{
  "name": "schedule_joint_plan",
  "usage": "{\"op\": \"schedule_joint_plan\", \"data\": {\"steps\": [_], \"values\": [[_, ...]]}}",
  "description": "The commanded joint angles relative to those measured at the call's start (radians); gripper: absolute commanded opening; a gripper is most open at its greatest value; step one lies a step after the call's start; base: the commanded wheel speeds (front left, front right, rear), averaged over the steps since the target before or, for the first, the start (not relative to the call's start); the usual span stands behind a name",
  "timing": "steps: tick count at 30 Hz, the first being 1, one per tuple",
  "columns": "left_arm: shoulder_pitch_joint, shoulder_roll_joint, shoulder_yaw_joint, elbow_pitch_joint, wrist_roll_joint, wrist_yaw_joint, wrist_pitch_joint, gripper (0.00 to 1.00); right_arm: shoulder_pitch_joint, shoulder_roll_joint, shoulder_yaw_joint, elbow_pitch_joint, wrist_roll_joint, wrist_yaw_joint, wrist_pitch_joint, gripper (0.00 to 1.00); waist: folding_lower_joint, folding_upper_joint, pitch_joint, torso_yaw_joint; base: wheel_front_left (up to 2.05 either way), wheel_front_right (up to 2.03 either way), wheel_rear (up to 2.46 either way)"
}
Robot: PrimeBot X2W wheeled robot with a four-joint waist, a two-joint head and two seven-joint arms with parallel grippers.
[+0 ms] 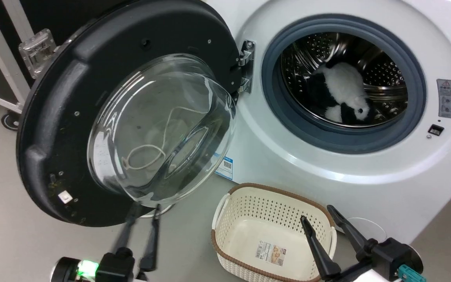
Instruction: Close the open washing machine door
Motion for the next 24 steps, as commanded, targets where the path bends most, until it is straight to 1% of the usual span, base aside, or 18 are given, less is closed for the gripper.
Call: {"op": "schedule_joint_plan", "data": {"steps": [1,4,5,8,11,13,16,18,20,22,24], "values": [[0.012,0.007,-0.008,0.001,-0.002,-0.003,-0.01,0.0,0.015,-0.005,0.007,0.002,0.009,0.001,-0.01,1.0,0.0,0.0,-0.002,0.006,0.0,0.0,0.0],[0.011,0.009,-0.013,-0.009,-0.009,-0.006,-0.017,0.0,0.024,-0.007,0.009,0.002,0.012,0.001,-0.016,1.0,0.0,0.0,-0.004,0.017,0.0,0.0,0.0],[0.012,0.001,0.004,-0.037,-0.039,-0.004,-0.023,0.0,0.039,-0.01,0.003,0.0,0.013,0.001,-0.022,1.0,0.0,0.0,-0.002,0.033,0.0,0.0,0.0],[0.002,-0.011,0.053,-0.081,-0.091,-0.007,-0.029,0.0,0.057,-0.012,0.001,-0.003,0.012,0.001,-0.029,1.0,0.0,0.0,0.001,0.048,0.0,0.0,0.0],[-0.014,-0.002,0.13,-0.138,-0.137,-0.023,-0.036,0.0,0.068,-0.016,0.013,-0.003,0.011,0.001,-0.035,1.0,0.0,0.0,0.01,0.046,0.0,0.0,0.0],[-0.037,-0.013,0.205,-0.187,-0.202,-0.037,-0.039,0.0,0.067,-0.02,0.017,-0.007,0.013,0.001,-0.038,1.0,0.0,0.0,0.023,0.04,0.0,0.0,0.0],[-0.088,-0.012,0.307,-0.217,-0.303,-0.082,-0.039,0.0,0.056,-0.034,0.016,-0.014,0.014,0.001,-0.038,1.0,0.0,0.0,0.048,0.018,0.0,0.0,0.0],[-0.138,0.009,0.361,-0.203,-0.376,-0.112,-0.037,0.0,0.042,-0.045,0.018,-0.021,0.014,0.001,-0.038,1.0,0.0,0.0,0.07,0.002,0.0,0.0,0.0],[-0.2,0.036,0.413,-0.174,-0.455,-0.128,-0.009,0.0,0.026,-0.056,0.022,-0.027,0.017,0.001,-0.037,1.0,0.0,0.0,0.086,-0.015,0.0,0.0,0.0],[-0.263,0.071,0.462,-0.129,-0.533,-0.131,0.053,0.0,0.013,-0.063,0.023,-0.034,0.02,0.001,-0.036,1.0,0.0,0.0,0.102,-0.032,0.0,0.0,0.0],[-0.319,0.123,0.512,-0.07,-0.579,-0.124,0.107,0.0,0.002,-0.07,0.023,-0.04,0.023,0.001,-0.035,1.0,0.0,0.0,0.117,-0.048,0.0,0.0,0.0]]}}
